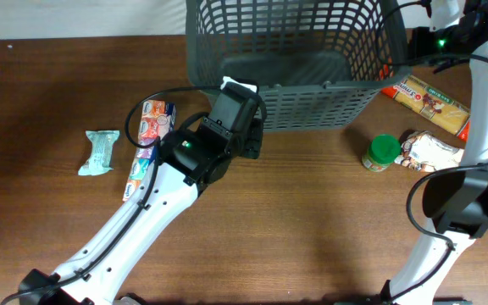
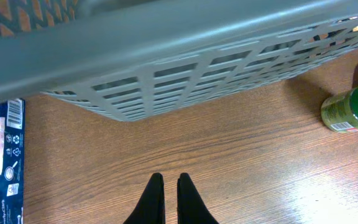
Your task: Pack container
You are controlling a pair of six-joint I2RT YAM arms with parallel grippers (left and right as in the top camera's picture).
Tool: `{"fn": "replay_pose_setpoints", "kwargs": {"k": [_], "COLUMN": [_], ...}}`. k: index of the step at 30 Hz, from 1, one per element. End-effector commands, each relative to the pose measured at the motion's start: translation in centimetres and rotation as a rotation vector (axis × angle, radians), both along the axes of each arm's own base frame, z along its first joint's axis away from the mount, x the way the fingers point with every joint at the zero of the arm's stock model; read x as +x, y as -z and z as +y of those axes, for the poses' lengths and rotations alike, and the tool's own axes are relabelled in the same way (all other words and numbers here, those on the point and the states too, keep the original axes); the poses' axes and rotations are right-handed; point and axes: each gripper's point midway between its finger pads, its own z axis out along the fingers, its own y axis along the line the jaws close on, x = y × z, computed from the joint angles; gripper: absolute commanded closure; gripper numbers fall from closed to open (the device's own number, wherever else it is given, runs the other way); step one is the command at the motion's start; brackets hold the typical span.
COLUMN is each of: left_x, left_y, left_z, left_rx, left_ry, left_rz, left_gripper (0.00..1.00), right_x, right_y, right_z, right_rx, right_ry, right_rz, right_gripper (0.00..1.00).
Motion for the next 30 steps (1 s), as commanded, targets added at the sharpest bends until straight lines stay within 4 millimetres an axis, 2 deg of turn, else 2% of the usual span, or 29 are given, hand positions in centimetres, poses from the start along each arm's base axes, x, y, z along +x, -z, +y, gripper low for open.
{"fn": "replay_pose_setpoints", "kwargs": {"k": [1,4,10,12,16,19,22,27,30], "left_x": [-0.1,-0.1,0.1,0.3,0.3,0.3,0.3,0.4,0.5], "left_y": [-1.7,-1.7,-1.8,-1.8,-1.8,-1.8,-1.8,-1.9,-1.9], "left_z": [0.0,0.0,0.4,0.7,0.8,0.8,0.8,1.0,1.1], "left_rx": [-0.013,-0.013,0.007,0.019,0.019,0.018,0.019,0.027,0.032], "left_ry": [0.013,0.013,-0.008,-0.020,-0.021,-0.021,-0.021,-0.031,-0.037], "left_rz": [-0.041,-0.041,-0.053,-0.061,-0.061,-0.061,-0.062,-0.068,-0.071], "left_gripper": [0.98,0.98,0.98,0.98,0.96,0.90,0.83,0.83,0.83], "right_x": [0.2,0.2,0.1,0.0,0.2,0.4,0.5,-0.1,-0.7], "right_y": [0.3,0.3,0.6,0.6,-0.1,-1.6,-4.2,-8.9,-11.1], "right_z": [3.0,3.6,3.1,3.1,3.1,3.0,3.0,2.7,2.8], "right_rx": [0.029,0.022,-0.002,-0.001,-0.004,-0.011,-0.022,-0.053,-0.060], "right_ry": [-0.068,-0.079,-0.061,-0.059,-0.059,-0.059,-0.058,-0.036,-0.035], "right_rz": [0.007,0.007,0.020,0.023,0.004,-0.036,-0.096,-0.199,-0.245], "right_gripper": [0.96,0.96,0.96,0.76,0.58,0.51,0.36,0.32,0.29]}}
